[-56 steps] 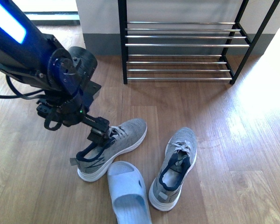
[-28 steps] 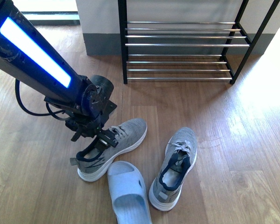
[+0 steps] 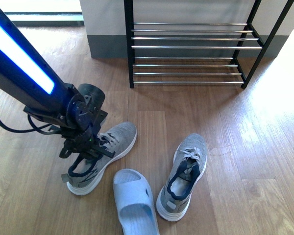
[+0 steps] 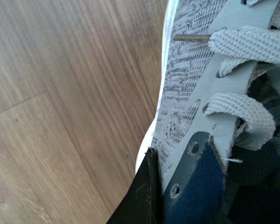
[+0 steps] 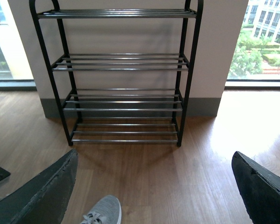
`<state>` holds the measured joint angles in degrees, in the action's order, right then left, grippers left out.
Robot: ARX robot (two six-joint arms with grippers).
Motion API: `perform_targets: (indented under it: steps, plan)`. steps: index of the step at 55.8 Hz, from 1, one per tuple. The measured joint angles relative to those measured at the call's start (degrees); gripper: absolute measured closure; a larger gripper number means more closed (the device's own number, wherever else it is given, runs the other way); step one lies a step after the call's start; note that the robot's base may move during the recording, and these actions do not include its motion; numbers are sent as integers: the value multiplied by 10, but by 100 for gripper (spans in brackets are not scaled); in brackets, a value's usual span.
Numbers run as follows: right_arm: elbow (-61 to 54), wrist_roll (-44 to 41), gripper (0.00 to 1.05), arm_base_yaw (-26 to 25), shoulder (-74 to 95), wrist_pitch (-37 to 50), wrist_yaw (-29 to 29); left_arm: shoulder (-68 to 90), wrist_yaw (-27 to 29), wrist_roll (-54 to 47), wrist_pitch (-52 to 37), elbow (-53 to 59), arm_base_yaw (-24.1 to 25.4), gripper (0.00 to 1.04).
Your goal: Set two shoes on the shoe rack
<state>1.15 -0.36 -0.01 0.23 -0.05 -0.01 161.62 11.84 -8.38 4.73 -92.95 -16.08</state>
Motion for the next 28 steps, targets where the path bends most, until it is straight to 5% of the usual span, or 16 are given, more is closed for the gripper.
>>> perform_targets:
  steps: [15,28]
  plan:
    - [0,0,9,0,0,0,0,-209,5,64,-105,189,5,104]
    - [0,0,9,0,0,0,0,-554,97,91,-194,443,33,104]
